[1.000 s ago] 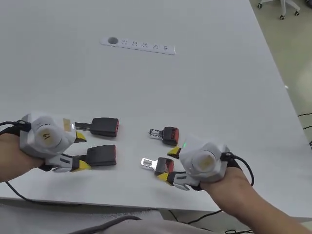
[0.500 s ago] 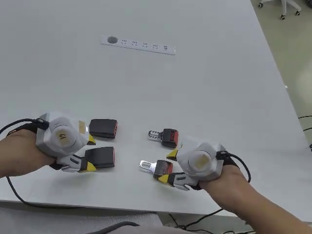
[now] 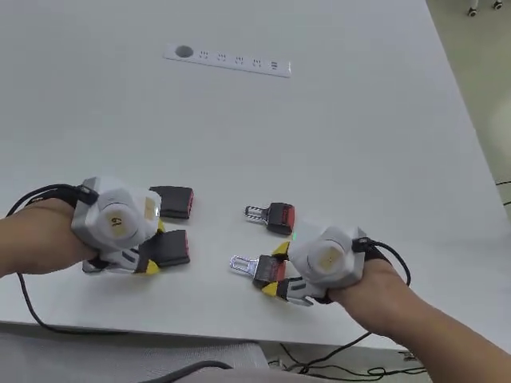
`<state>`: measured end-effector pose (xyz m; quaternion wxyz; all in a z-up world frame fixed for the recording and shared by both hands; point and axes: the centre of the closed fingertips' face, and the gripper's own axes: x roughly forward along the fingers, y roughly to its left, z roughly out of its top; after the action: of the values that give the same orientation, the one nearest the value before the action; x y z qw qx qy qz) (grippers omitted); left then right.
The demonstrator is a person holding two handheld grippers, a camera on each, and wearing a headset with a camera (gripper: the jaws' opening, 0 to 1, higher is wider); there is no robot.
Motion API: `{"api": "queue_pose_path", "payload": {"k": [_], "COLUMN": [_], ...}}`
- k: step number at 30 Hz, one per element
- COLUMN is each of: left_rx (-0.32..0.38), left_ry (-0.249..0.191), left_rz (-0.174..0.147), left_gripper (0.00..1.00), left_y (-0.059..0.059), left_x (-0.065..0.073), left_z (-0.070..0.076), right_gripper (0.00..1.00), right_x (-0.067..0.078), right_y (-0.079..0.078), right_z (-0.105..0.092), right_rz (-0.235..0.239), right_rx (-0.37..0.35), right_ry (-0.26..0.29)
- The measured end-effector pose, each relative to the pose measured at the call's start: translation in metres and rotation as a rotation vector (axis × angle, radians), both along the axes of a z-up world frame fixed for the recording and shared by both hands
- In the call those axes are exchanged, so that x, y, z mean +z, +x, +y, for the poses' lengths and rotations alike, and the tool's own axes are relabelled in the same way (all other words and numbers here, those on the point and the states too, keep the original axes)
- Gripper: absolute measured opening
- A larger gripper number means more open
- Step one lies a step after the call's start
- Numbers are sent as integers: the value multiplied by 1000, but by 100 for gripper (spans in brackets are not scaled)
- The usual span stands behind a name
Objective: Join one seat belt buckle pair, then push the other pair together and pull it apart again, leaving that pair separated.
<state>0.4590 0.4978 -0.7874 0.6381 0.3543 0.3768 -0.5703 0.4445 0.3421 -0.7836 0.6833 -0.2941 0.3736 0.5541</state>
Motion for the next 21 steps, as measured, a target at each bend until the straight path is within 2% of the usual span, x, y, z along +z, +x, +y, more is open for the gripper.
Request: {"api": "queue_pose_path", "payload": {"k": [7, 13, 21], "left_rx": [-74, -79, -120], "left_ry": [28, 21, 31], "left_rz": [-8, -5, -4], "left_gripper": [34, 34, 34], "left_y": [-4, -2, -2], "left_x": [-4, -3, -4], "left_z": [-2, -2, -4], "right_gripper": [31, 32, 32], "right_x": [-1, -6, -9], "right_y": [1, 2, 6], "right_z": [-1, -2, 1], "right_rz": [4, -7, -4], "right_rx": [34, 72, 123], "right_ry": [-8, -33, -53]}}
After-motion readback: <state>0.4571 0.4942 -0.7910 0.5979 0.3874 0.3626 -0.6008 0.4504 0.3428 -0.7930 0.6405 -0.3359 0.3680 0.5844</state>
